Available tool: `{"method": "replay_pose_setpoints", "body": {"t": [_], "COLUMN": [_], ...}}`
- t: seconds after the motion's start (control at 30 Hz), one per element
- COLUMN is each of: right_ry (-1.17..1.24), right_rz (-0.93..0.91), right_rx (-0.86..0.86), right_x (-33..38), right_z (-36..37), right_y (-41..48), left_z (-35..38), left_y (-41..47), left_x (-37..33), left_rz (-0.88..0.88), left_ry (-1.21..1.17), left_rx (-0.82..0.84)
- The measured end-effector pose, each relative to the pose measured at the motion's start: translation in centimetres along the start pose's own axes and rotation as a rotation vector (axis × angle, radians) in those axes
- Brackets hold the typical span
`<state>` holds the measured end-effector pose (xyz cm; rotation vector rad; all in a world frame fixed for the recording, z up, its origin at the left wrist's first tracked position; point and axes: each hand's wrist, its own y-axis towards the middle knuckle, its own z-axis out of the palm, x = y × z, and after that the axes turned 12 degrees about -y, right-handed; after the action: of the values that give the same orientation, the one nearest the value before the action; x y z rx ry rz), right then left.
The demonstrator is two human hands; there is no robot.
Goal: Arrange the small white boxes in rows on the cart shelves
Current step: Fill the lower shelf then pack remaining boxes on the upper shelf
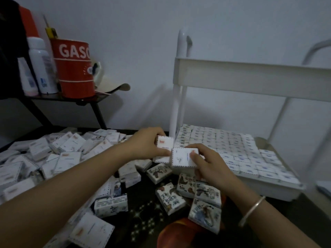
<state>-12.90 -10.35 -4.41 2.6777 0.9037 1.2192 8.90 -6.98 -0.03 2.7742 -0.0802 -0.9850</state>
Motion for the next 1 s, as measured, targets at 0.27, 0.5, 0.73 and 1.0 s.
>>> {"method": "replay_pose_setpoints", "body": {"t": [0.27,0.5,0.73,1.0], "right_ry": [0.022,-0.291,-0.922,-0.961], "right_rz": [0.128,0.242,0.310,0.513], "right_rx": [-0.249,-0.522,-0.483,-0.280], "right_x": [-5.7,-9.7,-12.2,-14.3], "right_z": [-6.7,-13.8,-15.5,-15.4], "right_y": [-2.8,-1.5,3.7,6.2], "left_z": [5.1,10.5,13.1,14.6], "left_y": [3.6,7.3,11.1,14.6], "left_x": [-5.3,-7.7,-8.1,-8.9], "left_rz": [0.107,0.137,0.074,0.015], "left_ry": [-0.237,-0.398,-0.459,-0.430], "left_rx": [0.135,0.128,0.062,0.072]}}
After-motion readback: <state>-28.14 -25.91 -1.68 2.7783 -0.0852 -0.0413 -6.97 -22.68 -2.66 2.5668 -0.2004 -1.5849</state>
